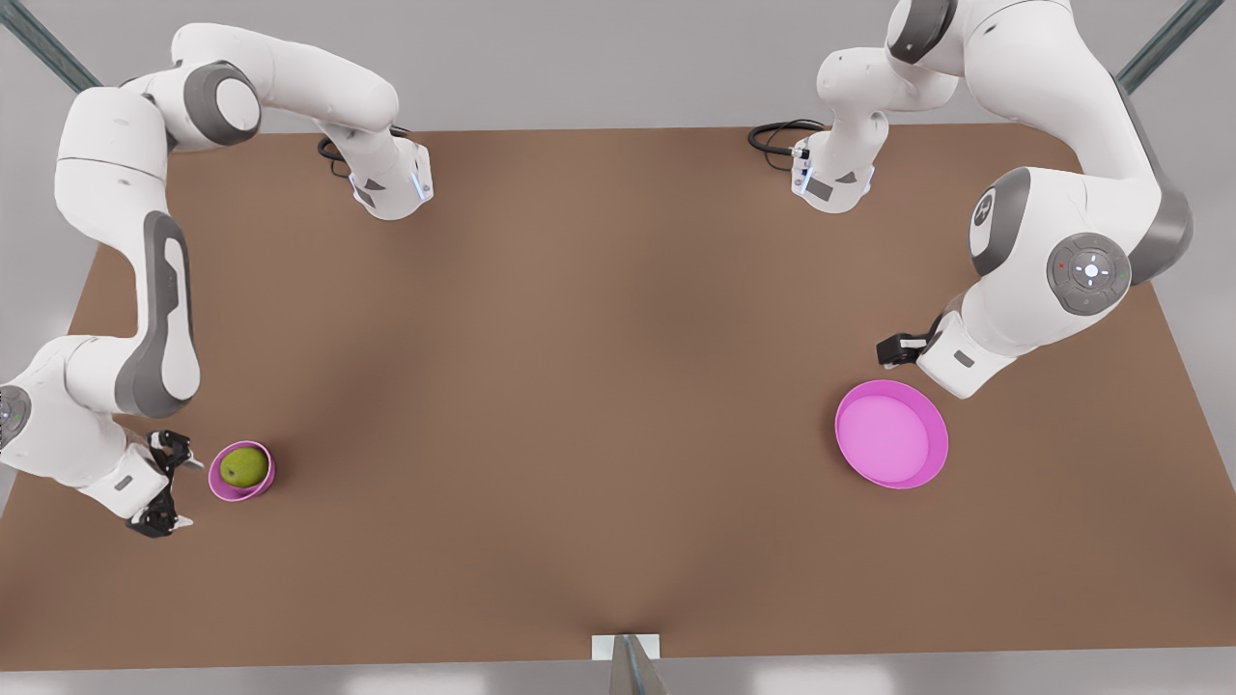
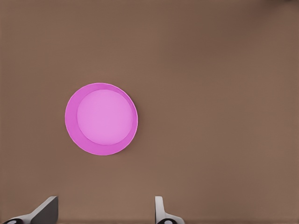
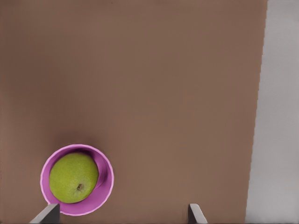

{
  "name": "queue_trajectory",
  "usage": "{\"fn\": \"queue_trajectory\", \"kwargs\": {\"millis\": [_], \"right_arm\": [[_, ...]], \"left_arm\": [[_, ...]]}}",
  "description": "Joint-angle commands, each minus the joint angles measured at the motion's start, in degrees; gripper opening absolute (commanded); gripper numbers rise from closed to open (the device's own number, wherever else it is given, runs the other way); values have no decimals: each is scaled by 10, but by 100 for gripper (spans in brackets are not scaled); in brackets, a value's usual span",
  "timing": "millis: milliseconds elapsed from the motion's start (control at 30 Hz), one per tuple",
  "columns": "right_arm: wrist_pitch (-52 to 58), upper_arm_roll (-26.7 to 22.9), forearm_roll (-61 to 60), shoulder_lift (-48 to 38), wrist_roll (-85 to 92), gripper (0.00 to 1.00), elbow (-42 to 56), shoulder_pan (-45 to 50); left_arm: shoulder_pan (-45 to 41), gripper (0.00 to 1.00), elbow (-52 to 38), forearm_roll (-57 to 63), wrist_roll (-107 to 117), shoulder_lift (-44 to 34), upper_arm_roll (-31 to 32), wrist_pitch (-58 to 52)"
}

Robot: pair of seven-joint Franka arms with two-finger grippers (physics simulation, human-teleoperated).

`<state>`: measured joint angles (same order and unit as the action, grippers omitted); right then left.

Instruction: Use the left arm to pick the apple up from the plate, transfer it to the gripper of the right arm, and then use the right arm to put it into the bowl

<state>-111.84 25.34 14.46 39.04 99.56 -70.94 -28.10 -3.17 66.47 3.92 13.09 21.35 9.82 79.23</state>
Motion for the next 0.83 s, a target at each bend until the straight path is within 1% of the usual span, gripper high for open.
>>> {"fn": "queue_trajectory", "kwargs": {"millis": [0,33,67,100,133,167,233,267,300,333,367,433,467,500,800], "right_arm": [[116,1,4,-12,-537,100,12,10],[139,-14,14,-20,-675,100,15,7],[202,-13,37,-24,-812,100,19,12],[282,-2,29,-27,-935,100,42,28],[342,8,31,-29,-1003,100,57,42],[362,10,29,-30,-1035,100,67,44],[381,4,67,-74,-1036,100,64,74],[381,-2,65,-104,-1036,100,52,80],[381,-31,32,-124,-1038,100,44,95],[376,-116,-38,-157,-1059,100,25,153],[370,-126,-65,-174,-1092,100,0,162],[341,-167,-116,-218,-1097,100,-45,186],[323,-174,-117,-233,-1097,100,-71,194],[323,-178,-118,-235,-1097,100,-74,199],[320,-180,-119,-235,-1095,100,-75,200]], "left_arm": [[0,100,0,0,1,-1,0,0],[0,100,0,0,1,-1,0,0],[0,100,0,0,1,-1,0,0],[0,100,0,0,1,-1,0,0],[0,100,0,0,1,-1,0,0],[-1,100,0,0,1,-1,0,0],[-5,100,0,1,1,-1,0,-1],[-5,100,0,2,1,-1,0,-1],[-5,100,0,2,1,-1,0,-1],[-5,100,0,2,1,-1,0,-1],[-5,100,0,2,1,-1,0,-1],[-5,100,0,2,1,-1,0,-1],[-5,100,0,2,1,-1,-1,-1],[-5,100,0,1,1,-1,-1,-1],[-5,100,0,4,1,-1,-1,0]]}}
